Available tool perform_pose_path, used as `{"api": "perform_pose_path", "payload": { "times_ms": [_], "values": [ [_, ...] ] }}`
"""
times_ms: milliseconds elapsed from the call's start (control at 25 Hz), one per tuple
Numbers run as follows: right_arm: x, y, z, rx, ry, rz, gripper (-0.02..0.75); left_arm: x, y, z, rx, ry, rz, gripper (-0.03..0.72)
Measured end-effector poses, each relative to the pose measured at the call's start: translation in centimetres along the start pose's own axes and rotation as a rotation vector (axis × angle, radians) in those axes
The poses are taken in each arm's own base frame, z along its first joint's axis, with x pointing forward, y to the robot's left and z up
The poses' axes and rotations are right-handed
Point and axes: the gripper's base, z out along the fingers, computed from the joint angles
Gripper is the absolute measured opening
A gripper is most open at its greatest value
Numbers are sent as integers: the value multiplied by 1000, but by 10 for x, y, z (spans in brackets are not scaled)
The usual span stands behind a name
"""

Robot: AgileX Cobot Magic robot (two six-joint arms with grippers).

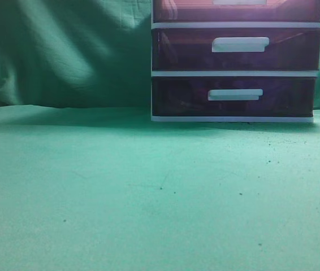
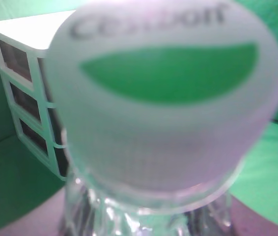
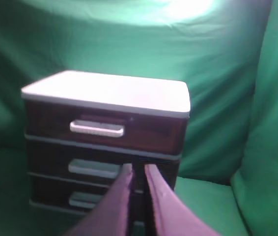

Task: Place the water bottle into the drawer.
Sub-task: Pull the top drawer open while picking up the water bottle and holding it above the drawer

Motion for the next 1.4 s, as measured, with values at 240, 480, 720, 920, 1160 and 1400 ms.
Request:
{"api": "perform_pose_path", "payload": {
  "times_ms": [240, 480, 720, 920, 1160, 1400],
  "values": [
    [11, -7, 73, -85, 216, -499, 47, 0, 0, 0, 0, 1, 1, 311],
    [33, -18, 144, -12, 219, -926, 47, 2, 0, 0, -1, 20, 21, 311],
    [61, 9, 202, 99, 114, -1281, 203, 3, 0, 0, -1, 36, 37, 311],
    [79, 36, 240, 66, 61, -1368, 230, 3, 0, 0, -1, 36, 37, 311],
    [84, 48, 274, 28, 1, -1431, 230, 4, 0, 0, -2, 45, 45, 311],
    [87, 58, 300, 0, -60, -1427, 230, 6, 0, 0, -1, 67, 66, 311]
  ]
}}
